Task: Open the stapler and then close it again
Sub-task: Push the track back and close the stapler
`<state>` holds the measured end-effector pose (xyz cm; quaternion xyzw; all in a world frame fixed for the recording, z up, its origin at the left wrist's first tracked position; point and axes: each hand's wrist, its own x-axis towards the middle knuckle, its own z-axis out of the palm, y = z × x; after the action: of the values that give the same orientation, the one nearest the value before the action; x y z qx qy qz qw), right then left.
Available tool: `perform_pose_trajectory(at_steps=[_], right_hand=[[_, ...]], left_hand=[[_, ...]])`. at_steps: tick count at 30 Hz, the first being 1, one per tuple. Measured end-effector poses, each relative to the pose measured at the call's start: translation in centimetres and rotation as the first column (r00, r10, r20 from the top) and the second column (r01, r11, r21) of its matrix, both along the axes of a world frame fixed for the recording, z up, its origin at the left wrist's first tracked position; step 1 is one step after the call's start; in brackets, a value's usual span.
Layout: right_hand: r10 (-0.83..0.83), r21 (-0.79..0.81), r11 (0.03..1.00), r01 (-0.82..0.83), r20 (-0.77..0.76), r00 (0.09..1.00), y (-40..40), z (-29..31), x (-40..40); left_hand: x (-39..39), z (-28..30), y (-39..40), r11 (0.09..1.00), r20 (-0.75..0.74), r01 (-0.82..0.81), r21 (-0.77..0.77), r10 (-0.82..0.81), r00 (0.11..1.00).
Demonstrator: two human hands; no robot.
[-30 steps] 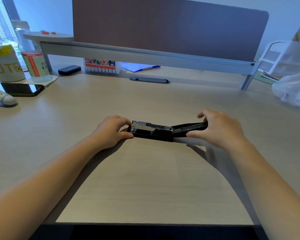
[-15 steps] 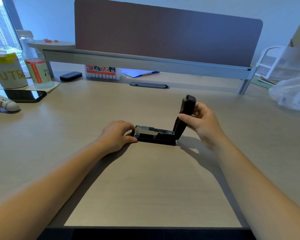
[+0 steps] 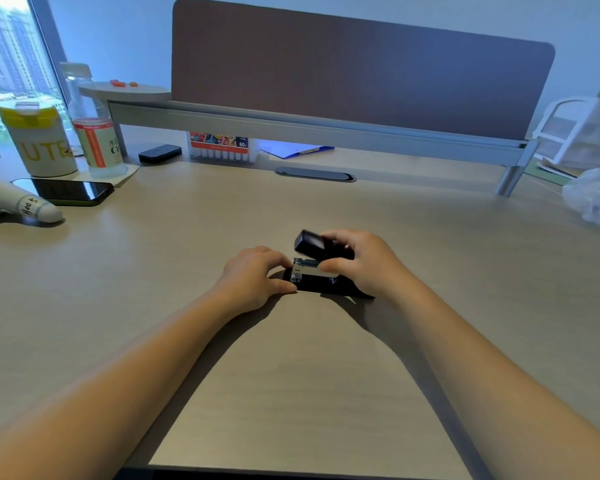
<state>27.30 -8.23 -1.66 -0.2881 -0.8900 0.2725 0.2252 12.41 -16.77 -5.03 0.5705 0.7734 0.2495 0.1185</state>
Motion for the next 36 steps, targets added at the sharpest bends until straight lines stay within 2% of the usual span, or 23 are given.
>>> perform_pose_trajectory(at_steps=[7,9,11,13,16,19,30,36], right_hand=[[-0.048,0.020,0.999,0.047,0.067,0.997,-0.2,-0.3,0.6],[-0.095,-0.031,0.995,0.097,0.071,0.993,0.1,-0.7,1.5],[-0.133,-0.084,0.987,0.139,0.073,0.988,0.4,-1.3,2.5],[-0.152,-0.124,0.979,0.160,0.072,0.986,0.5,-1.9,3.3],[-0.159,-0.132,0.977,0.168,0.070,0.985,0.4,-2.6,3.6],[-0.164,-0.116,0.979,0.170,0.065,0.984,0.3,-2.8,3.6],[-0.191,-0.116,0.975,0.192,0.018,0.981,0.2,-3.2,3.6],[-0.233,-0.134,0.961,0.243,0.086,0.969,0.1,-2.8,4.4]], left_hand=[[-0.3,-0.1,0.3,1.000,0.031,0.024,-0.009,-0.024,0.999],[-0.3,0.1,0.1,0.999,0.165,0.036,-0.008,-0.035,0.986],[-0.2,0.5,0.1,1.000,0.367,0.012,0.006,-0.013,0.930],[0.1,0.8,0.2,0.999,0.472,-0.047,0.017,0.033,0.881],[0.7,0.8,0.4,0.993,0.442,-0.112,0.046,0.080,0.893],[1.0,0.5,0.4,0.993,0.359,-0.104,0.056,0.077,0.930],[0.7,0.2,0.4,0.992,0.353,-0.094,0.084,0.058,0.934],[0.4,-0.1,0.5,0.995,0.299,-0.054,0.085,0.026,0.954]])
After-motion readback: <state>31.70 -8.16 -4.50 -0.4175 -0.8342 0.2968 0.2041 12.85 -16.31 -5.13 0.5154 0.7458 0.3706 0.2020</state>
